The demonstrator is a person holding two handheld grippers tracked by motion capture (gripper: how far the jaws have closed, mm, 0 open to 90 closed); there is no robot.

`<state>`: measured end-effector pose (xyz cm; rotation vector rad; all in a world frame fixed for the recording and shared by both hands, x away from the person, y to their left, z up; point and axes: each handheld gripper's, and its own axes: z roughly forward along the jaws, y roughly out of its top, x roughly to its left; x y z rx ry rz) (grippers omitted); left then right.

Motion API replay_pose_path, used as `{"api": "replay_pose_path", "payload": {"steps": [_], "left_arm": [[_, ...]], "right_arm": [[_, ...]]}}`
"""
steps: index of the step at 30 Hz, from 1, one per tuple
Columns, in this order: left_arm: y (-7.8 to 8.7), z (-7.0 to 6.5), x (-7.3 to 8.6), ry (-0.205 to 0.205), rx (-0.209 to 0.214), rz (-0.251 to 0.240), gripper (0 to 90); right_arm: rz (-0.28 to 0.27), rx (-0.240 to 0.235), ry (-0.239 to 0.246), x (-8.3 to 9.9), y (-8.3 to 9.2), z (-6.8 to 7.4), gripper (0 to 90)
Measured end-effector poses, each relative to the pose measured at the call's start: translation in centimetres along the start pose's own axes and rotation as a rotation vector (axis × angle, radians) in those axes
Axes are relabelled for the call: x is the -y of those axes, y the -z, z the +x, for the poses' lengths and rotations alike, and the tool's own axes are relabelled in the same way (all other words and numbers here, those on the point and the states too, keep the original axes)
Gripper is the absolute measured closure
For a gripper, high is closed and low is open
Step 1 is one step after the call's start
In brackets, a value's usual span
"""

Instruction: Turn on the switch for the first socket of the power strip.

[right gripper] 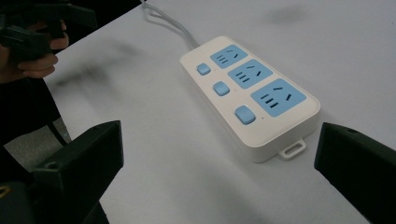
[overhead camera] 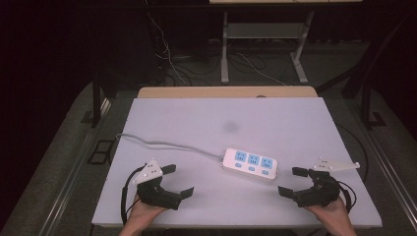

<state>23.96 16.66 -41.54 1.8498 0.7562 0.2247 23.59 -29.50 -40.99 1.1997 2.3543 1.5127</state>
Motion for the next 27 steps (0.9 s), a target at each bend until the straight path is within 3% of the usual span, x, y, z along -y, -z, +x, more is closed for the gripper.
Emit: {"api": "replay_pose_path", "payload": {"steps": [27], "left_arm": [[-0.5,-0.02,0.19,-0.019,0.037,0.041,0.0]], "right_arm": [[0.02,0.014,-0.01,0.22,0.25,-0.18,1.0]]}}
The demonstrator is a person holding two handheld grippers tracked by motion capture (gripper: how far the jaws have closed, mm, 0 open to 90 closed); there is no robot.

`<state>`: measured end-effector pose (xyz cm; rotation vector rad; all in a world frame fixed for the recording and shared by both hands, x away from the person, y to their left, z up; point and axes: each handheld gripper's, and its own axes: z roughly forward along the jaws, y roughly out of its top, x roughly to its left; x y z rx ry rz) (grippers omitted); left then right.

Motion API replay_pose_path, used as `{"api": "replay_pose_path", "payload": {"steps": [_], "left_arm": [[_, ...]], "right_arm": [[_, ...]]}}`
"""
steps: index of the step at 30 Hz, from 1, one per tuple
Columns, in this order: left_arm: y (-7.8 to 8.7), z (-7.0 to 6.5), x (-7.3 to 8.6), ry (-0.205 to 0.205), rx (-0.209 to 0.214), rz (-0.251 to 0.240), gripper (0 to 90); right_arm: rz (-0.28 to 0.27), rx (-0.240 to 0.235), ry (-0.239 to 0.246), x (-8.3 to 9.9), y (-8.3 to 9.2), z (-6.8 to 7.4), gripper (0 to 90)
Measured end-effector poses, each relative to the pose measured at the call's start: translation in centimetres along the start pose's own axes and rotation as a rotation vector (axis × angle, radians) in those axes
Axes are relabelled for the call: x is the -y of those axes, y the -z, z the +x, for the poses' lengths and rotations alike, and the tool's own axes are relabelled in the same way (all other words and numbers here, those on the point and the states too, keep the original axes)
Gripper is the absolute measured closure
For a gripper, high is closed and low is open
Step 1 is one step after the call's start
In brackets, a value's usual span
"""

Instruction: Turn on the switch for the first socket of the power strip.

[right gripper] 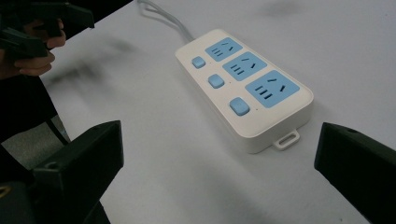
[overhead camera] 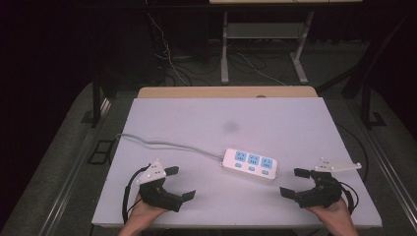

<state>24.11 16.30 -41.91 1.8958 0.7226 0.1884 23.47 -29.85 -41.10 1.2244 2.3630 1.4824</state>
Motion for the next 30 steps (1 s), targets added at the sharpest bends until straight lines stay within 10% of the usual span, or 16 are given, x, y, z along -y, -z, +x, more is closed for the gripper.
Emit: {"api": "replay_pose_path", "payload": {"steps": [30], "left_arm": [[0.0,0.0,0.1,0.003,0.001,0.005,0.0]], "right_arm": [[0.123,-0.007,0.097,-4.4,-1.3,0.9,1.0]]}}
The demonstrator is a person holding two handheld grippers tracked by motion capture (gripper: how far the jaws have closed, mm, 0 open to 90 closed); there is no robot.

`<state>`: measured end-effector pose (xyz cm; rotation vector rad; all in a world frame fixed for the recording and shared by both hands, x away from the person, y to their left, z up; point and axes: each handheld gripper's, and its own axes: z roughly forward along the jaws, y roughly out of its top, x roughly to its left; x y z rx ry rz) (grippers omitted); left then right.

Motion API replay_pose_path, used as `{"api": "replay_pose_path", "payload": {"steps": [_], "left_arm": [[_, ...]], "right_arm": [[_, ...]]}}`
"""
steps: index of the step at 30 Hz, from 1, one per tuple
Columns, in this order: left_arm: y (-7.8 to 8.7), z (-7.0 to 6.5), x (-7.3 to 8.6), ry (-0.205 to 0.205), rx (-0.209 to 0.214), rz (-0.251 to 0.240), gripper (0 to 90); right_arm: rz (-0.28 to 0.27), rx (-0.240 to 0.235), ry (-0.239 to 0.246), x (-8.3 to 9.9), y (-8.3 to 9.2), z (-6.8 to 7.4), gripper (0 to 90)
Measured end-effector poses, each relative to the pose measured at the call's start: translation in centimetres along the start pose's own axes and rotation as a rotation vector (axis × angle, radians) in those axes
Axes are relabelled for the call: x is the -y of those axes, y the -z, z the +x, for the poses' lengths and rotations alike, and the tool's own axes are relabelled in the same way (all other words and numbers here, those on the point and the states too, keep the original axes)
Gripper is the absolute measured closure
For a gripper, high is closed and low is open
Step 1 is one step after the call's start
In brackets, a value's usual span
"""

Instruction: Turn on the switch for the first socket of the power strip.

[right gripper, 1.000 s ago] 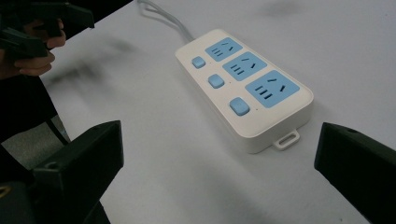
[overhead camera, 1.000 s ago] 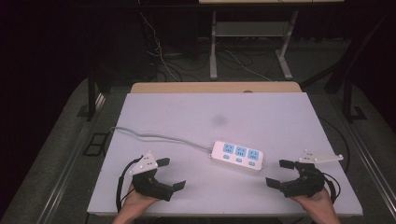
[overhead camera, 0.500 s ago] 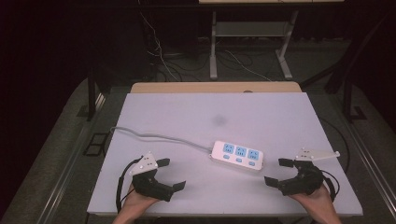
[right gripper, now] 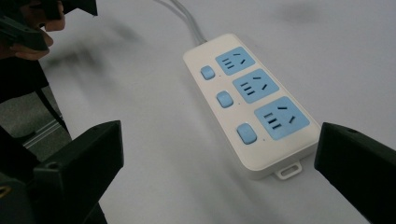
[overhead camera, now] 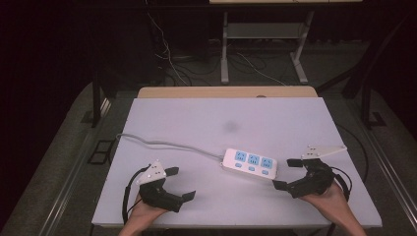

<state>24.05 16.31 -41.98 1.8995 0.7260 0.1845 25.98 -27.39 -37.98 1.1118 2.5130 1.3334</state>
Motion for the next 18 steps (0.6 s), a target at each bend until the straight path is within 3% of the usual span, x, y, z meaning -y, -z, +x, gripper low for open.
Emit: {"api": "replay_pose_path", "payload": {"steps": [18], "left_arm": [[-0.1,0.0,0.1,0.003,0.004,0.002,0.0]], "right_arm": [[0.068,-0.015,0.06,-3.3,-1.4,0.3,1.0]]}}
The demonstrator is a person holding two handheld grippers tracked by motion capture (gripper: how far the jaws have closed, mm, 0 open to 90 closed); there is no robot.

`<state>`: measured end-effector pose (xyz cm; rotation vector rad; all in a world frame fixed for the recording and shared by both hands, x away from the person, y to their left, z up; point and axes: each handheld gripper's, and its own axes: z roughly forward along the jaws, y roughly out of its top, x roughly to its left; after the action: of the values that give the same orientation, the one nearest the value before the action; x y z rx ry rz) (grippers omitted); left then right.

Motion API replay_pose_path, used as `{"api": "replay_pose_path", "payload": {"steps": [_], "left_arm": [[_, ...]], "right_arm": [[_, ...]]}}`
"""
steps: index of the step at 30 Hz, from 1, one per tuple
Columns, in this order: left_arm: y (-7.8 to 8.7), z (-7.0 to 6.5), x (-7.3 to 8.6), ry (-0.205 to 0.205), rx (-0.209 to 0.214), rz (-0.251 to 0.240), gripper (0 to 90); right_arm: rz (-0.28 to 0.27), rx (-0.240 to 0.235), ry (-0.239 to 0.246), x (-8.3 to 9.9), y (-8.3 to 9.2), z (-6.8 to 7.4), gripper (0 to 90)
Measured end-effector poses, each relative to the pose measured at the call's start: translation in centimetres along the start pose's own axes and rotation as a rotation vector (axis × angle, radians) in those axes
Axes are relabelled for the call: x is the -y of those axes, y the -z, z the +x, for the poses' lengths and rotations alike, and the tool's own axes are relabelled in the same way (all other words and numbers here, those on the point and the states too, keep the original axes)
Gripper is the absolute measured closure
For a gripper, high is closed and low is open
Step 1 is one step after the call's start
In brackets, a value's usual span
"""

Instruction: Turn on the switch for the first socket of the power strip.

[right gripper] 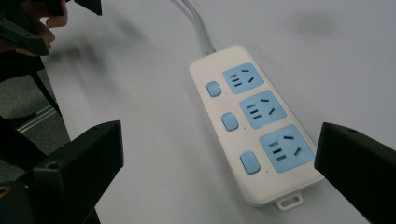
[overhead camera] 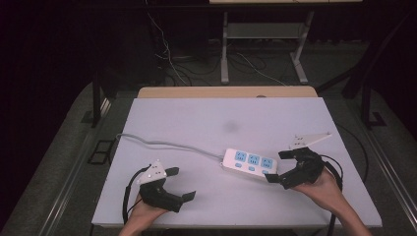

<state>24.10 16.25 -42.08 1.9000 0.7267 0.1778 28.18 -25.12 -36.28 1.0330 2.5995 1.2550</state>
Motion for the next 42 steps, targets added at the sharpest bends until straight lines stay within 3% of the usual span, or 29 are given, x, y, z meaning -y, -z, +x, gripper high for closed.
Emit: {"api": "replay_pose_path", "payload": {"steps": [16,31,32,34,36,39,40,42], "left_arm": [[0.0,0.1,0.0,0.003,0.004,-0.003,0.0],[0.0,0.1,0.0,0.006,0.011,0.001,0.0],[0.0,0.1,0.0,0.004,0.015,0.003,0.0],[-0.1,0.1,0.1,0.002,0.017,0.007,0.0],[-0.1,0.1,0.1,0.002,0.018,0.008,0.0],[-0.1,0.2,0.1,0.003,0.02,0.011,0.0],[-0.2,0.2,0.1,0.005,0.019,0.011,0.0],[-0.2,0.2,0.1,0.005,0.02,0.013,0.0]], "right_arm": [[0.038,-0.028,0.05,-3.0,-2.0,0.5,1.0],[0.098,-0.043,0.067,-4.1,-4.8,0.6,1.0],[0.112,-0.043,0.074,-4.2,-5.2,0.6,6.5],[0.118,-0.044,0.082,-4.3,-5.5,0.7,6.7],[0.124,-0.047,0.087,-4.4,-5.8,0.7,15.4],[0.13,-0.051,0.089,-4.4,-6.2,0.7,16.8],[0.138,-0.056,0.091,-4.5,-6.5,0.7,25.0],[0.142,-0.056,0.092,-4.7,-6.8,0.6,29.8]]}}
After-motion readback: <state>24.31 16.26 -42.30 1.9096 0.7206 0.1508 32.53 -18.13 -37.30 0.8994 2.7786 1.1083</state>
